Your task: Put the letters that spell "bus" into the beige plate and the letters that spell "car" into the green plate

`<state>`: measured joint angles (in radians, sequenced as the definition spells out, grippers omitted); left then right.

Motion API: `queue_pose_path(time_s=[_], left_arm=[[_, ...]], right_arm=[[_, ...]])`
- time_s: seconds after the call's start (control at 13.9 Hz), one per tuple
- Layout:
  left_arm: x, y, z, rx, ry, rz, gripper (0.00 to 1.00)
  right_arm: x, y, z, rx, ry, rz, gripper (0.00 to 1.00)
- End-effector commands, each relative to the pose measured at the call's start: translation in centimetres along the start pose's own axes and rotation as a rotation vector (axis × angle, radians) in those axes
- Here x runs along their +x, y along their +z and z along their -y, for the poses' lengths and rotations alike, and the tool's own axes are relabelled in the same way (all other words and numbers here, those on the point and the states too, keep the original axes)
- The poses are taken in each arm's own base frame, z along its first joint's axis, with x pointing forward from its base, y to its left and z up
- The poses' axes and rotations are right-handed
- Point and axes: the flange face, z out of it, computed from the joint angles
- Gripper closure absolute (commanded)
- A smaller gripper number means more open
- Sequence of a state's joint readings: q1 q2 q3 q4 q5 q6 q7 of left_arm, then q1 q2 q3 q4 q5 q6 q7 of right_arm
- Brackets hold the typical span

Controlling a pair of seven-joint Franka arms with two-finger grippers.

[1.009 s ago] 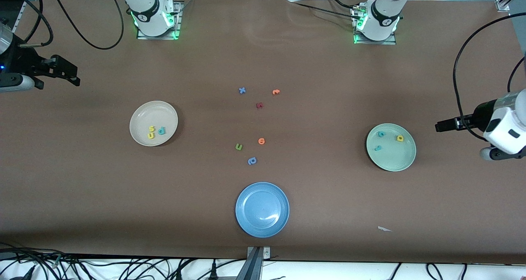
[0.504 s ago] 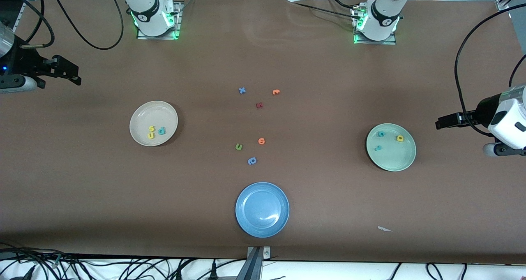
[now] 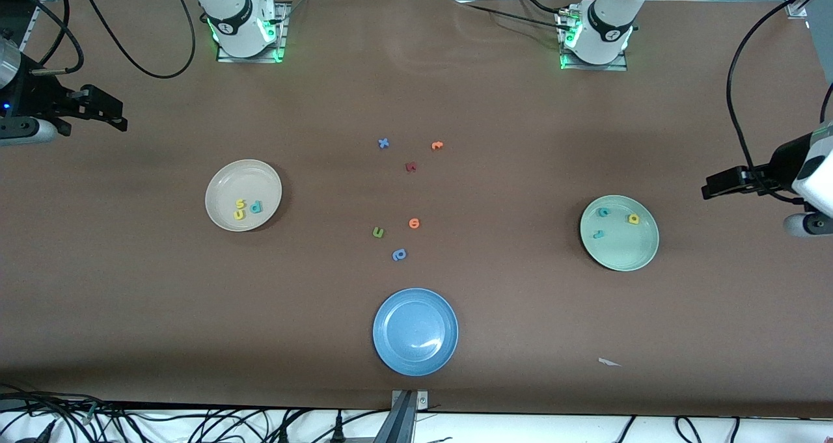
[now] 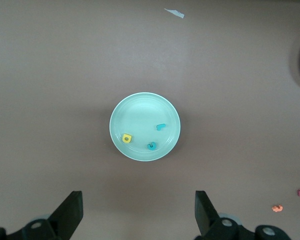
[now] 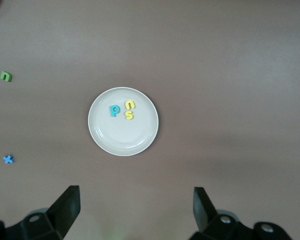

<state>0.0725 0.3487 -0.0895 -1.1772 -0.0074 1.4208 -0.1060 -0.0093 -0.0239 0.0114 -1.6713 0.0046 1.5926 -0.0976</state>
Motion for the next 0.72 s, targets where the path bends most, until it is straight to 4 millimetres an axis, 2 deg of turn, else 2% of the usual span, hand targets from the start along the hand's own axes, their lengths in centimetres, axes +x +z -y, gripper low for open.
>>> queue_pose_path(time_s=[0.0, 0.14, 0.65], left_arm=[[-1.24, -0.49, -0.66, -0.016, 0.049, 0.003, 0.02], [-1.58, -0.21, -1.06, -0.013, 0.069, -0.023, 0.02], [-1.21, 0.21, -0.27, -0.002, 0.079, -0.04, 0.01]], right_arm=[[-0.71, -0.46, 0.32, 0.008, -0.004, 0.0, 0.0], [-0.65, -0.56, 0.53, 0.012, -0.007, -0.005, 0.0], [-0.58, -0.62, 0.42, 0.01, -0.004, -0.013, 0.0]])
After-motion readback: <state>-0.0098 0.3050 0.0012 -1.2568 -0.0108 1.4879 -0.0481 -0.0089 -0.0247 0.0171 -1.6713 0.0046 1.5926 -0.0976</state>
